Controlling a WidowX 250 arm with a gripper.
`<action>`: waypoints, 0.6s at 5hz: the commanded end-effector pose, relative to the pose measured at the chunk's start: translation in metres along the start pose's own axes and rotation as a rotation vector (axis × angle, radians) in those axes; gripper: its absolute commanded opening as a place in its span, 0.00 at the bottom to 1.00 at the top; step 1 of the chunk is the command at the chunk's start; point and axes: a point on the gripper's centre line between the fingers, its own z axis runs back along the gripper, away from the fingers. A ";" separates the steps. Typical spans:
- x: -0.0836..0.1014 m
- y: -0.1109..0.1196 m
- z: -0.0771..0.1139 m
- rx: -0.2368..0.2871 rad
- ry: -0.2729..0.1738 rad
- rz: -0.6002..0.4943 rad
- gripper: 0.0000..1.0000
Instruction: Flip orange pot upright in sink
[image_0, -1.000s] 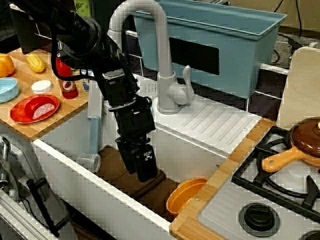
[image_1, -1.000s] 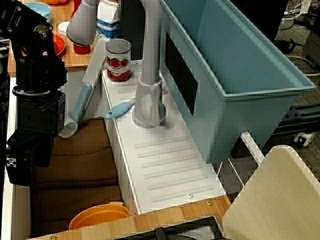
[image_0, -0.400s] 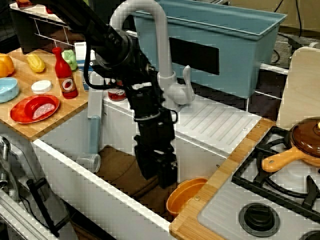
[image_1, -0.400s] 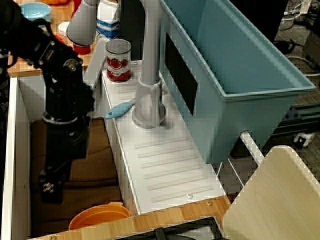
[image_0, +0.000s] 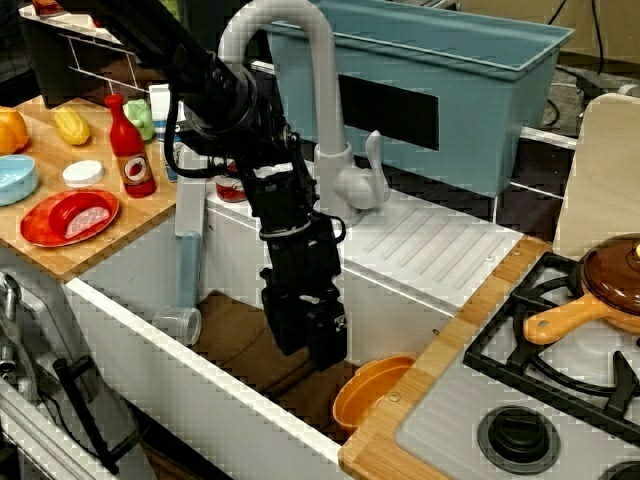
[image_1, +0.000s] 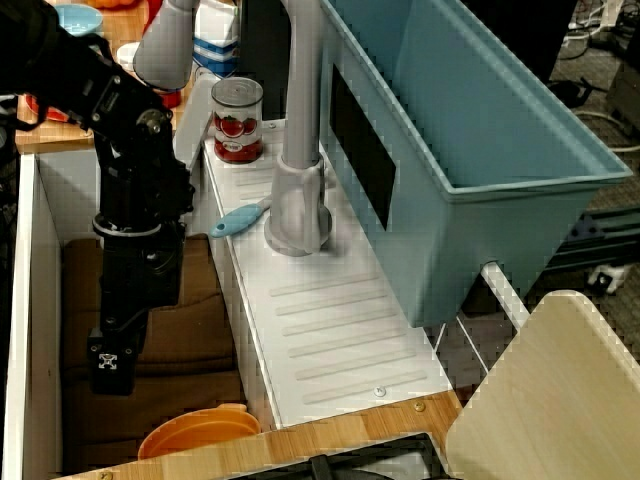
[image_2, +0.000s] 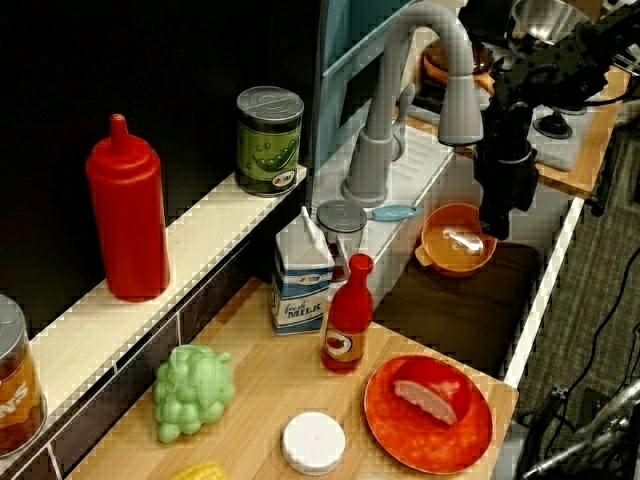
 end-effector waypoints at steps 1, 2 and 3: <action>0.001 0.007 0.007 -0.016 -0.082 0.009 1.00; 0.006 0.003 0.009 -0.017 -0.067 -0.025 1.00; 0.017 0.005 0.003 -0.008 -0.065 -0.012 1.00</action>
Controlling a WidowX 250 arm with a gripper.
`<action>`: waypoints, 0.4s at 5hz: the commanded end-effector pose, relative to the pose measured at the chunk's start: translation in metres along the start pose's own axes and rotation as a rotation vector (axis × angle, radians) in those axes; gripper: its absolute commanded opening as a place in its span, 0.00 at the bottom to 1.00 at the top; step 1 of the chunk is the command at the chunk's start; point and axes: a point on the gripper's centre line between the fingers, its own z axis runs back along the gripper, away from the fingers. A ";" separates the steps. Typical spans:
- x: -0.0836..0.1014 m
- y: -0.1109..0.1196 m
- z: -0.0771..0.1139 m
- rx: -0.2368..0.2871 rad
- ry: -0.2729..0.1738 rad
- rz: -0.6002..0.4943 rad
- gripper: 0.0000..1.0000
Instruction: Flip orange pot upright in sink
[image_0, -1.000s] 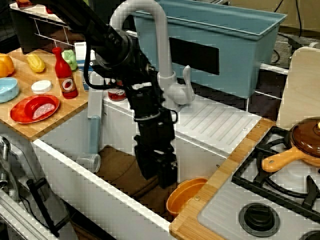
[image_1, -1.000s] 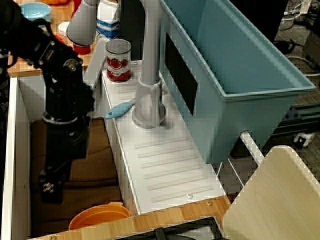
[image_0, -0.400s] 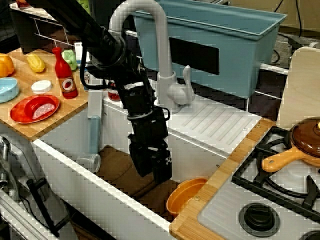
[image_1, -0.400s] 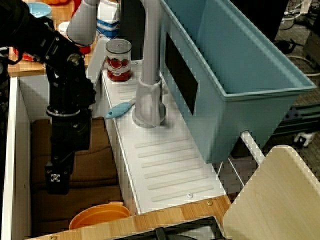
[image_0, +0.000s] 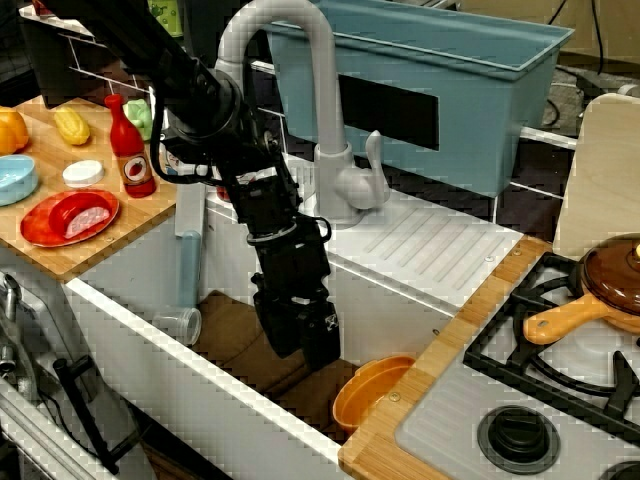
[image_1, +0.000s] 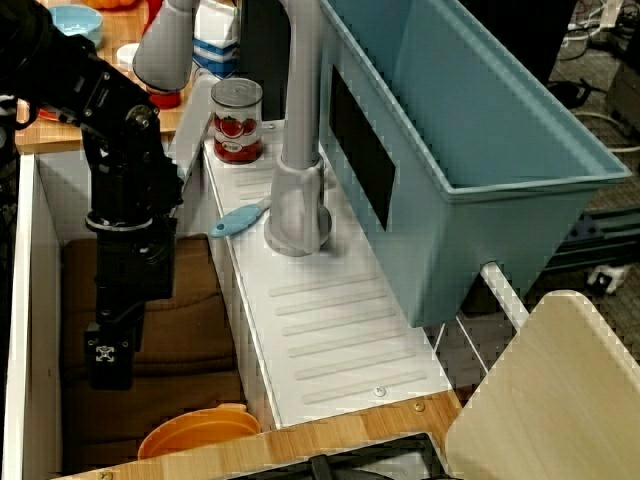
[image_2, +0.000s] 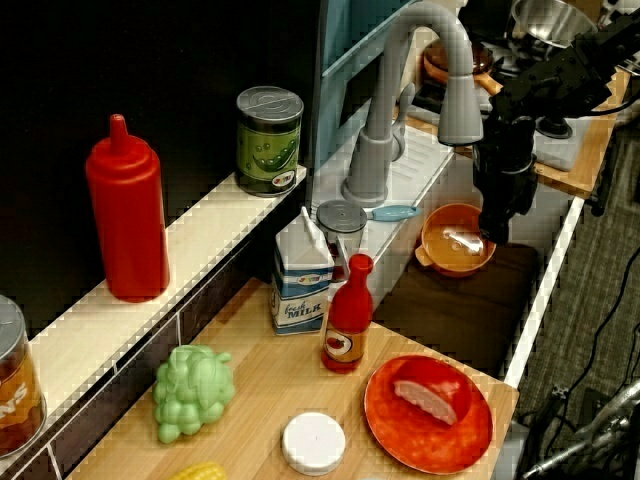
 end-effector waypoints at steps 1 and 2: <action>0.025 0.001 -0.002 0.034 -0.030 0.008 1.00; 0.040 -0.005 -0.013 0.131 -0.029 0.030 1.00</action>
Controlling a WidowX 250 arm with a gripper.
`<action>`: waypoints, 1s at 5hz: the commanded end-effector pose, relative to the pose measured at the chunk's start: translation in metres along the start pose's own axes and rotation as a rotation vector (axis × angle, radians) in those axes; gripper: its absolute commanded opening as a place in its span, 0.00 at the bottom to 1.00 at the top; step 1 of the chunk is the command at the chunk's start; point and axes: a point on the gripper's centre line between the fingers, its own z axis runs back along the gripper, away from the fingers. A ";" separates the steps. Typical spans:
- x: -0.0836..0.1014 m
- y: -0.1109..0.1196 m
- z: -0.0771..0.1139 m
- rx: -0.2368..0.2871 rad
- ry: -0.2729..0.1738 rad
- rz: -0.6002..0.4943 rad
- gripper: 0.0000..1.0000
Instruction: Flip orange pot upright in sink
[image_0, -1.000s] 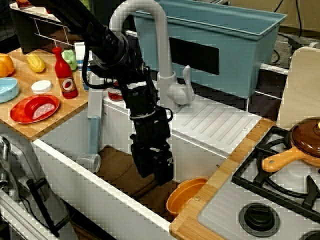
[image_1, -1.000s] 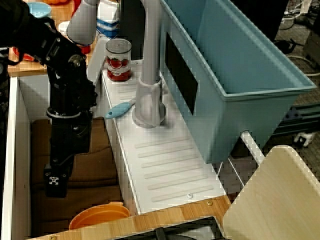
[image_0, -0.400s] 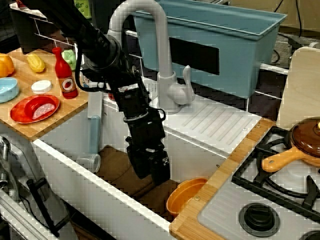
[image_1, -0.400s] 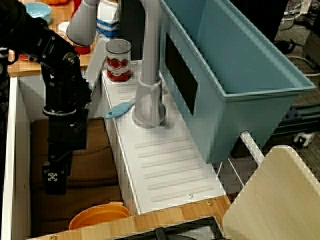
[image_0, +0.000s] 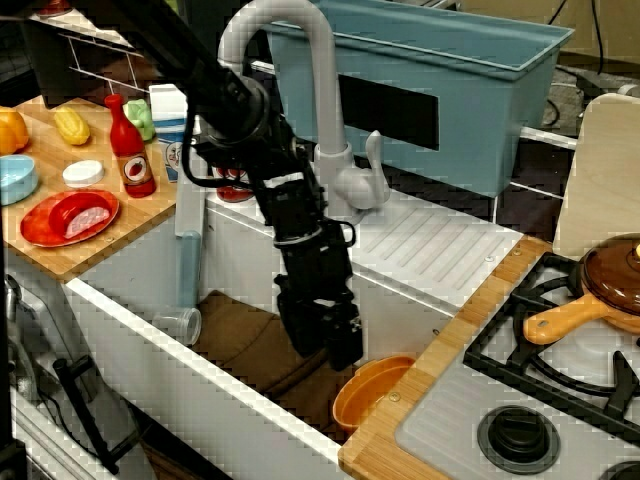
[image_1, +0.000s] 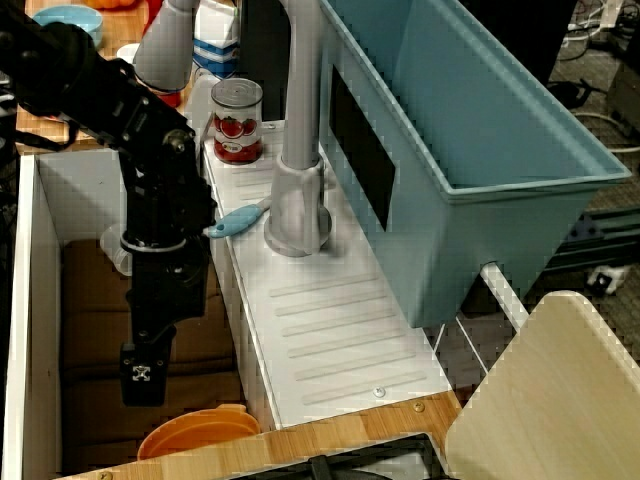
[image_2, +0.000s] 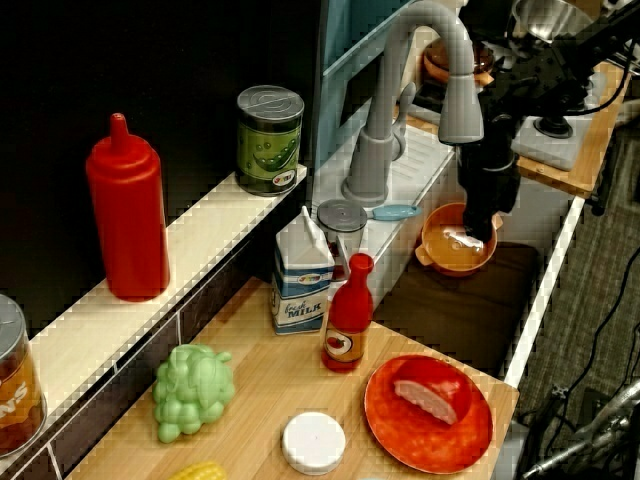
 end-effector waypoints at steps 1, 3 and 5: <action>0.031 -0.005 -0.011 0.155 -0.007 0.027 1.00; 0.033 0.002 -0.022 0.186 -0.003 0.077 1.00; 0.015 0.031 -0.019 0.122 -0.020 0.111 1.00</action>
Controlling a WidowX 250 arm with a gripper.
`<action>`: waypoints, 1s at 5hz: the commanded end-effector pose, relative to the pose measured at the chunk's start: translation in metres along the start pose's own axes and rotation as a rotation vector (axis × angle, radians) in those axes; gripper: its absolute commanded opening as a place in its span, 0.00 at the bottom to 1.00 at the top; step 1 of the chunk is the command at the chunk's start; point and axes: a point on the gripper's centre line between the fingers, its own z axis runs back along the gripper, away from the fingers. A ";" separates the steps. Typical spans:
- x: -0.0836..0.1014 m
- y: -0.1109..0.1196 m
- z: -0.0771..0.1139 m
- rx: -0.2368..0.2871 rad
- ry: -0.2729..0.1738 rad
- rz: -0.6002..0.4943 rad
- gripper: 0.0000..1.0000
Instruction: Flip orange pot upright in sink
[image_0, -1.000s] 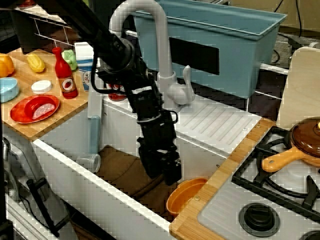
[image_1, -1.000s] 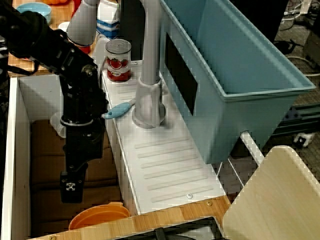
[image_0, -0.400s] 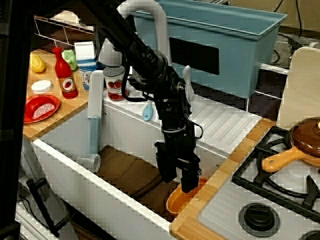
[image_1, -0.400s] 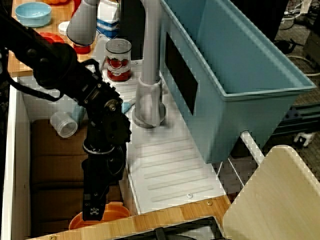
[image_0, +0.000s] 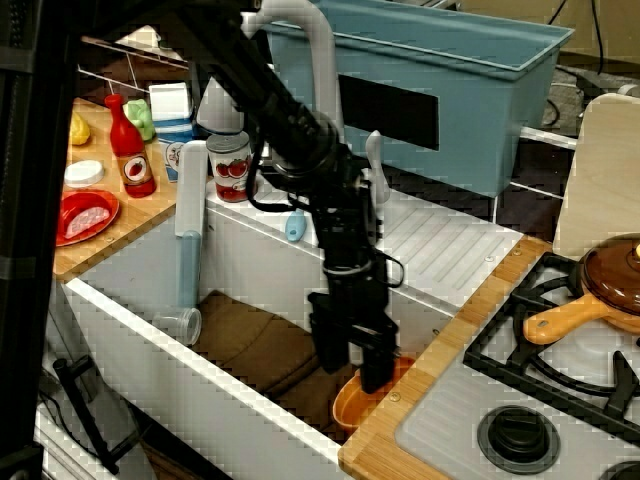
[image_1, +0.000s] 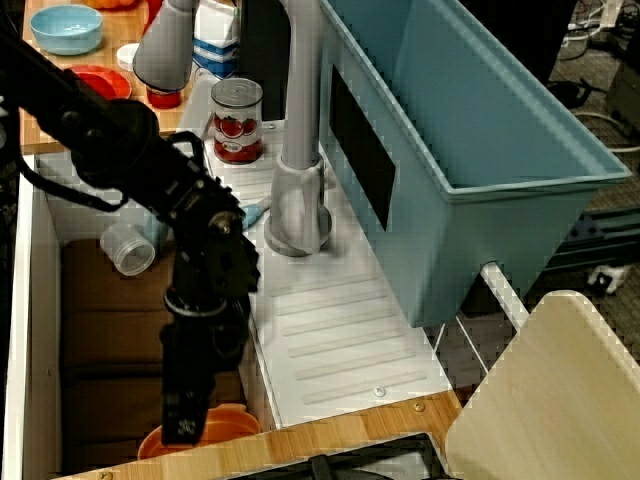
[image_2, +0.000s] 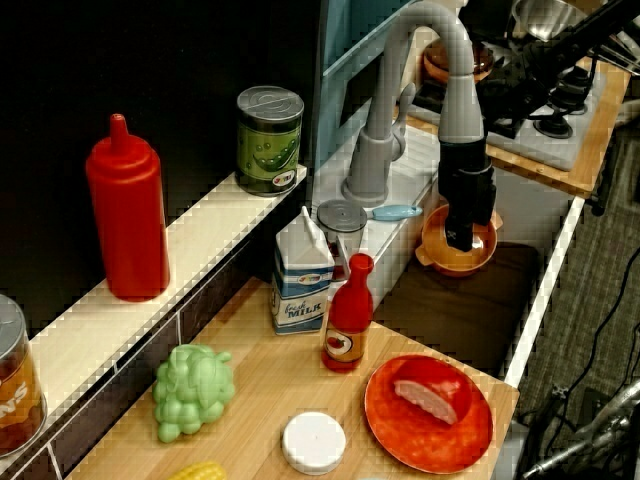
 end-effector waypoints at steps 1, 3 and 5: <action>-0.015 0.027 0.002 -0.049 -0.146 0.061 1.00; -0.029 0.026 0.007 -0.132 -0.304 0.191 1.00; -0.036 0.020 0.014 -0.302 -0.332 0.444 1.00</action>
